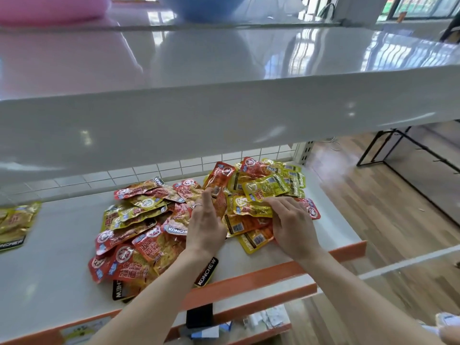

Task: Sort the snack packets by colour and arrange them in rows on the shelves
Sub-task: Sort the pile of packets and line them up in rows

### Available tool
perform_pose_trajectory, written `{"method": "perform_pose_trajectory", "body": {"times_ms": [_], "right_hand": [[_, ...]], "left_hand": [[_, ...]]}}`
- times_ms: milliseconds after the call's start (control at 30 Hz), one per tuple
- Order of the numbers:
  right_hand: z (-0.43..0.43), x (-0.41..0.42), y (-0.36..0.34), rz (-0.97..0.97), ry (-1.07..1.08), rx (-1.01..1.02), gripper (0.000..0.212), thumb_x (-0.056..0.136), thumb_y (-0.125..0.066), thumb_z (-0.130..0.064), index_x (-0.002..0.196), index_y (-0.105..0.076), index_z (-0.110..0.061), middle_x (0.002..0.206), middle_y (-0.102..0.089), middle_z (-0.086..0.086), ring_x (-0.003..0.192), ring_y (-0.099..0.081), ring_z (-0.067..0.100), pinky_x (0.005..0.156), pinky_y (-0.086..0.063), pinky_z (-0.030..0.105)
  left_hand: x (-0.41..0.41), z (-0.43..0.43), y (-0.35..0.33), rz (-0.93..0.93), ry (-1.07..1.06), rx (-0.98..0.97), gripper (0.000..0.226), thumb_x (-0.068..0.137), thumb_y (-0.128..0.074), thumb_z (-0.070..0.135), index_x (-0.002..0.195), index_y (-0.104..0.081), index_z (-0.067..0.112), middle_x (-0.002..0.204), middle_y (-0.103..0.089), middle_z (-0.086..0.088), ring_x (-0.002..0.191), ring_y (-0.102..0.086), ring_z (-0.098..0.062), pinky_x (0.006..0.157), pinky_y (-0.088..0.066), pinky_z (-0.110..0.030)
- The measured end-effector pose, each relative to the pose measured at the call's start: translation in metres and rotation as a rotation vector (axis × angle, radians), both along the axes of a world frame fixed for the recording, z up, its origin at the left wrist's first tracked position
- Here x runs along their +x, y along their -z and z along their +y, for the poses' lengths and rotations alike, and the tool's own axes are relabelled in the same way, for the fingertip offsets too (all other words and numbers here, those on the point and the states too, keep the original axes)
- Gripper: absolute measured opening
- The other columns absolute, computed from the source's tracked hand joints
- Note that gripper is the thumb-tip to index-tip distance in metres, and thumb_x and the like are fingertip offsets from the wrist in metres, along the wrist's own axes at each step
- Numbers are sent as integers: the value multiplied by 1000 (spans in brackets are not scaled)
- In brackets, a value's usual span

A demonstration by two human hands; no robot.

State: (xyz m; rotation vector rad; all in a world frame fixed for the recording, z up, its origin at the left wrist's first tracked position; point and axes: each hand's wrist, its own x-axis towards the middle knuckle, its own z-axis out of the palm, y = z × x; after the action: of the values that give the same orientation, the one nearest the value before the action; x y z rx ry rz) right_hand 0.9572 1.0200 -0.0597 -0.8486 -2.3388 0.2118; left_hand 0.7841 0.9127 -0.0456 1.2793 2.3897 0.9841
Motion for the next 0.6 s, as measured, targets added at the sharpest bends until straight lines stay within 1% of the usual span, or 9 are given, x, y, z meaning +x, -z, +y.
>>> {"method": "perform_pose_trajectory", "body": {"times_ms": [67,100,167,233,300,400,433,500,600], "right_hand": [[-6,-1,-2,70,-23,-31,39,83,-67,9,117,-69,-11,107,-72,2,101,-64,24,86,-53,39],[-9,-3,-3,100,-31,-56,38,84,-66,8,116,-69,-11,106,-72,1,101,-64,23,86,-54,39],[-18,-6,-3,157,-45,-120,35,86,-64,8,116,-69,-11,105,-71,0,99,-63,19,86,-53,35],[-28,-10,-5,220,-57,-198,27,92,-61,1,115,-69,-10,102,-72,-1,94,-66,16,82,-53,26],[-40,-18,-9,277,-74,-261,23,95,-58,-8,114,-70,-7,100,-73,0,90,-68,14,79,-52,19],[-57,-32,-20,368,-71,-382,23,94,-56,-11,111,-71,-8,93,-73,-2,83,-66,10,76,-48,12],[-62,-37,-24,410,-74,-482,20,95,-58,-9,109,-72,-10,90,-73,-4,79,-65,10,71,-48,12],[-72,-49,-34,478,-127,-758,21,97,-58,-4,104,-72,-16,84,-74,-4,74,-65,19,65,-52,23],[-89,-67,-46,545,-219,-1059,25,98,-55,-2,100,-71,-21,90,-76,-2,85,-71,16,73,-58,28]], "left_hand": [[3,-6,-5,-88,-14,66,71,86,-56,-9,149,-32,14,104,-55,1,95,-55,-19,79,-44,-22],[3,-10,-9,-118,-26,81,66,89,-56,-7,149,-37,12,115,-53,0,107,-54,-20,88,-44,-24],[2,-21,-16,-187,-58,98,52,93,-57,-1,143,-49,8,123,-53,-2,116,-52,-22,94,-42,-24],[0,-38,-24,-317,-120,108,46,95,-59,4,140,-53,12,120,-57,0,111,-54,-19,92,-48,-26],[-2,-60,-30,-490,-200,130,41,97,-60,8,135,-56,22,112,-62,5,100,-61,-14,76,-53,-22],[-9,-89,-37,-713,-333,228,25,97,-60,9,109,-65,30,95,-73,7,87,-69,-12,61,-52,-17],[-13,-97,-38,-759,-378,269,24,96,-60,8,103,-66,30,91,-75,6,85,-71,-14,63,-55,-22],[-19,-114,-42,-813,-446,319,24,95,-61,5,104,-67,27,93,-77,2,90,-73,-21,76,-59,-35],[-30,-137,-45,-870,-499,366,26,95,-60,4,113,-66,22,99,-77,-2,94,-74,-24,82,-59,-43]]}}
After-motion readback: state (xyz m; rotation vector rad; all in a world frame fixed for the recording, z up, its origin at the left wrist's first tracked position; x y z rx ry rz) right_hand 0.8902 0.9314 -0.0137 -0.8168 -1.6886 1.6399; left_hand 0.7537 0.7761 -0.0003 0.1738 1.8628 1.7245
